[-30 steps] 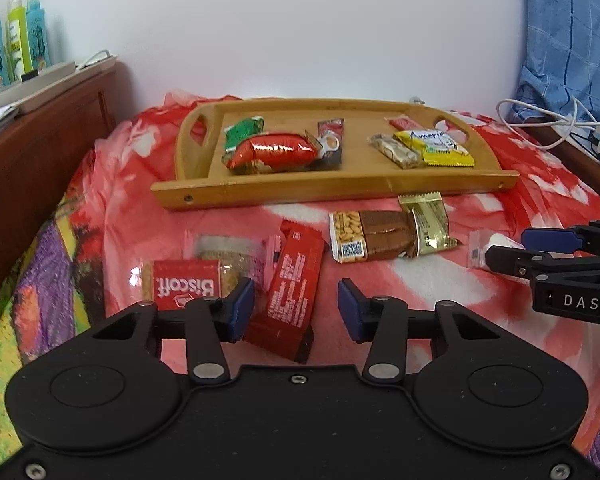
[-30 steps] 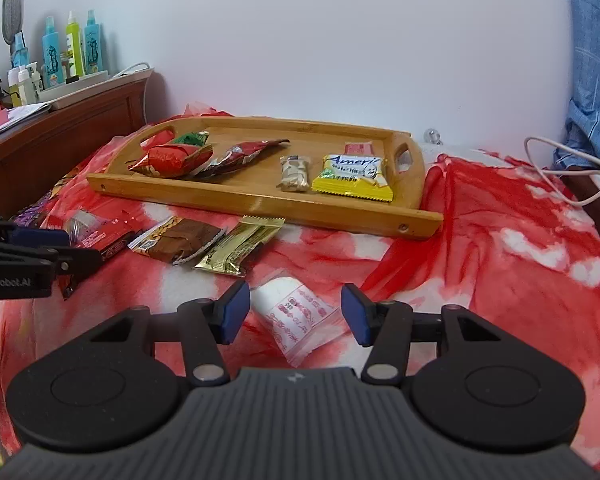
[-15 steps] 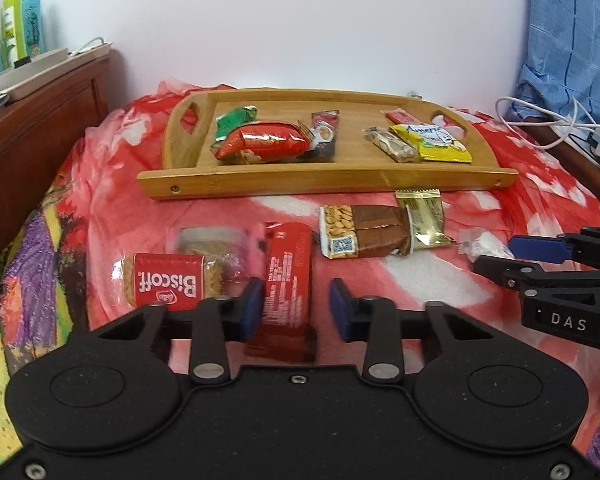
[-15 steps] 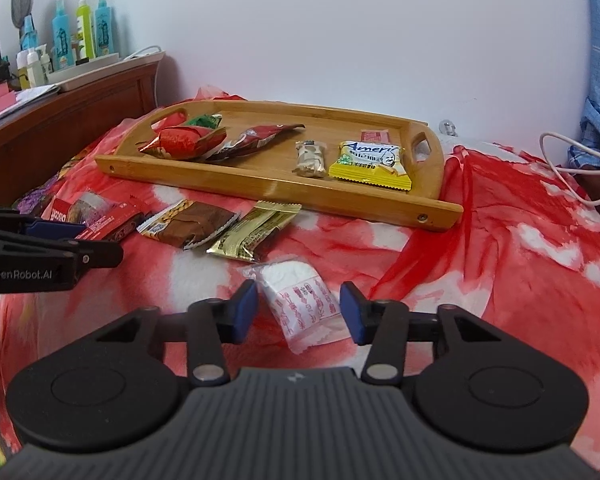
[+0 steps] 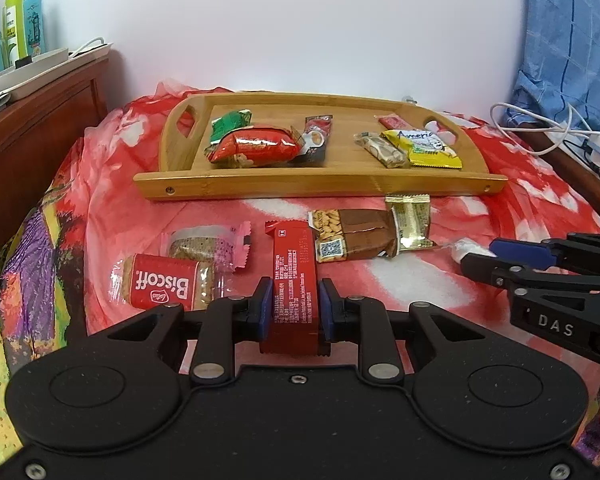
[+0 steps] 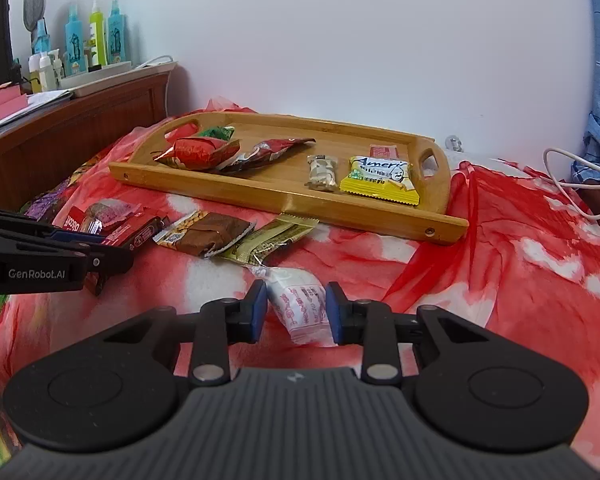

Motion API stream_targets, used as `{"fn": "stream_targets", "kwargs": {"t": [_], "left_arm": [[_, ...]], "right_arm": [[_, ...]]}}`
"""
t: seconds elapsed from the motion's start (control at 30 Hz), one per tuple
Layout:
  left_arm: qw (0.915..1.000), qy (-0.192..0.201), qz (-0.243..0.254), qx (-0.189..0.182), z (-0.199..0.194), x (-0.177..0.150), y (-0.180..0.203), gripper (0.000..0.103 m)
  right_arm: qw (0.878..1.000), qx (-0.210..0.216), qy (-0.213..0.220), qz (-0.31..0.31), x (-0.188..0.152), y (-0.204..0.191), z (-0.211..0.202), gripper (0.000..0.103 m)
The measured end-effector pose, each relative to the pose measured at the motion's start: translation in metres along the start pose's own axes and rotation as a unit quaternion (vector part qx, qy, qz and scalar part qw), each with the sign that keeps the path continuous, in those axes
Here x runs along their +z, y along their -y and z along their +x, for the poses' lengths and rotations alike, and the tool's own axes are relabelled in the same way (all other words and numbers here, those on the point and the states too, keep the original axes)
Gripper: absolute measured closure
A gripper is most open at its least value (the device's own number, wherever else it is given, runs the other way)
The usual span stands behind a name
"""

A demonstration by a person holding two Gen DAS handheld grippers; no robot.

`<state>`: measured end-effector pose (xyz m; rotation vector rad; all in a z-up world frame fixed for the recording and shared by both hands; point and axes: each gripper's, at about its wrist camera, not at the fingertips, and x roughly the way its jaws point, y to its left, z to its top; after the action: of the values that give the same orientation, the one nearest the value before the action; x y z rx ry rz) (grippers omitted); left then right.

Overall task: Organize snacks
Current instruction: 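Grasp the red bar with the left gripper while the right gripper grasps the clear white pastry pack, then carry the red bar and white pastry pack over the tray with both grippers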

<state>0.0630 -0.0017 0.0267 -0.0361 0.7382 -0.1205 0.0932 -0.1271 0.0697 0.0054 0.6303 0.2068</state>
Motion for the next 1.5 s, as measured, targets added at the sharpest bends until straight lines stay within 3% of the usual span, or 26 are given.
{"fn": "stream_targets", "kwargs": {"t": [0.03, 0.13, 0.17, 0.4, 0.43, 0.47, 0.57, 0.67, 1.17, 1.5], "left_arm": [[1.0000, 0.001, -0.001, -0.001, -0.001, 0.000, 0.001, 0.080], [1.0000, 0.002, 0.001, 0.001, -0.001, 0.001, 0.002, 0.080], [1.0000, 0.002, 0.001, 0.002, -0.001, 0.001, 0.003, 0.080], [1.0000, -0.003, -0.003, 0.005, 0.002, 0.002, 0.002, 0.080], [1.0000, -0.003, -0.004, 0.005, 0.002, 0.002, 0.002, 0.080], [1.0000, -0.003, -0.005, 0.005, 0.001, 0.002, 0.002, 0.080], [0.9999, -0.004, -0.003, 0.010, 0.001, 0.002, 0.003, 0.080], [0.9998, -0.005, -0.005, 0.019, 0.000, 0.004, 0.003, 0.080], [0.9996, 0.021, -0.012, 0.011, -0.015, 0.029, 0.005, 0.080], [0.9990, 0.028, -0.033, 0.009, -0.002, 0.071, 0.002, 0.080]], "right_arm": [[1.000, 0.002, -0.002, 0.003, 0.000, 0.001, 0.000, 0.067], [1.000, 0.005, -0.012, 0.021, 0.001, 0.005, 0.004, 0.047], [1.000, 0.005, -0.013, 0.028, 0.001, 0.007, 0.006, 0.044], [0.997, 0.024, -0.034, 0.063, 0.004, 0.020, 0.018, 0.041], [0.997, 0.023, -0.034, 0.062, 0.004, 0.019, 0.018, 0.041], [0.997, 0.023, -0.033, 0.062, 0.004, 0.019, 0.018, 0.055], [0.998, 0.022, -0.028, 0.056, 0.003, 0.016, 0.015, 0.064], [0.998, 0.021, -0.022, 0.056, 0.003, 0.016, 0.012, 0.067], [0.992, 0.004, 0.052, 0.117, 0.018, 0.039, -0.018, 0.067], [0.984, -0.001, 0.080, 0.160, 0.059, 0.058, 0.006, 0.067]]}}
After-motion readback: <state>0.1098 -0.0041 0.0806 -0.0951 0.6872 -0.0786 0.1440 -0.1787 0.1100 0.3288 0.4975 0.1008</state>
